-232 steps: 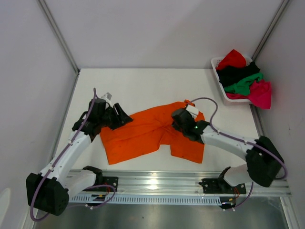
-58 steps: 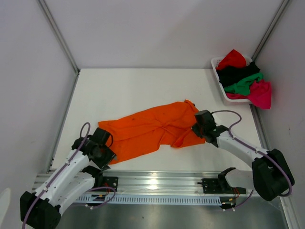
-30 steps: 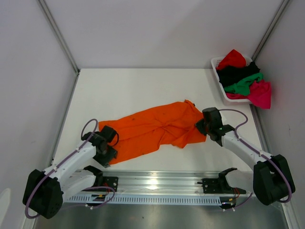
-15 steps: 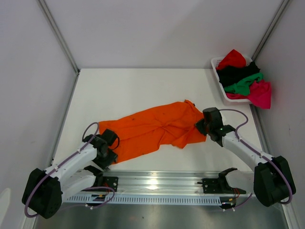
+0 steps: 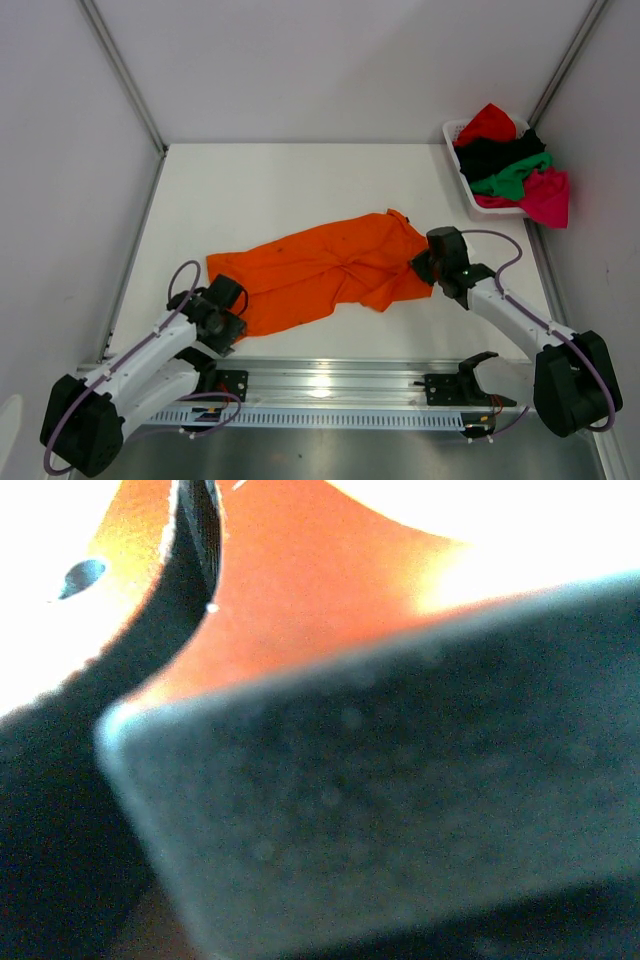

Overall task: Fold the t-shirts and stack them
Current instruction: Fold the tshirt

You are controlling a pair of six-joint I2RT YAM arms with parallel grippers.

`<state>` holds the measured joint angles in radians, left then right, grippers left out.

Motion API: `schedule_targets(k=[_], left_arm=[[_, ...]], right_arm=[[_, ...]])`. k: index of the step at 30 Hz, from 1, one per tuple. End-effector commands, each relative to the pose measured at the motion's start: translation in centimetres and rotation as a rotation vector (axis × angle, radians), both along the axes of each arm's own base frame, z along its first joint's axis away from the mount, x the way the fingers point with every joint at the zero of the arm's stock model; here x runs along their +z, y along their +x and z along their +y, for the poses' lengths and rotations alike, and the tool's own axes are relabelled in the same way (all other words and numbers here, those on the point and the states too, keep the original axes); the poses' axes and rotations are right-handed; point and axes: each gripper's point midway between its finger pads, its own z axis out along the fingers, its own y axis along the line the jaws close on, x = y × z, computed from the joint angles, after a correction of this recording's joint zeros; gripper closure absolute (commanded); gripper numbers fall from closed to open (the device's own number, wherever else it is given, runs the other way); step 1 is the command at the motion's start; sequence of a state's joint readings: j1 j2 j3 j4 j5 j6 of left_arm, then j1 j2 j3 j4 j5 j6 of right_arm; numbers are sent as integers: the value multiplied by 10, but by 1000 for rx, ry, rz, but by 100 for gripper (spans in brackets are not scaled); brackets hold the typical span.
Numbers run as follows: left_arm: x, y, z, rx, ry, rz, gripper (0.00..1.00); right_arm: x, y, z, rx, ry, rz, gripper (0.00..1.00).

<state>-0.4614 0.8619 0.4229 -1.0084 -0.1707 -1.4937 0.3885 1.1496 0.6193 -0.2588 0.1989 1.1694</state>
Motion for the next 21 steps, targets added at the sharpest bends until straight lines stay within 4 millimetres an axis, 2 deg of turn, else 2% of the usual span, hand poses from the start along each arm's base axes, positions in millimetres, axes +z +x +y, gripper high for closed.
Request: schedule_targets(k=[1,6,9,10,12,21], left_arm=[[-3,8,3,54,10,-59,50],[-4,8,4,55,15,-62,51],[-7,6,6,52,23,-53,70],[-4,9,5,49,19,-66,85],[-5,9,5,45,20,-67,97],[0,14,3,29,13,-97,99]], right_arm=[[4,0,1,7,9,-13,100],[2,0,2,17,5,-3,100],[-2,-2,2,18,3,12,100],[-1,-2,3,19,7,10,100],[-1,-2,2,14,6,13,100],[0,-5,0,10,1,11,100]])
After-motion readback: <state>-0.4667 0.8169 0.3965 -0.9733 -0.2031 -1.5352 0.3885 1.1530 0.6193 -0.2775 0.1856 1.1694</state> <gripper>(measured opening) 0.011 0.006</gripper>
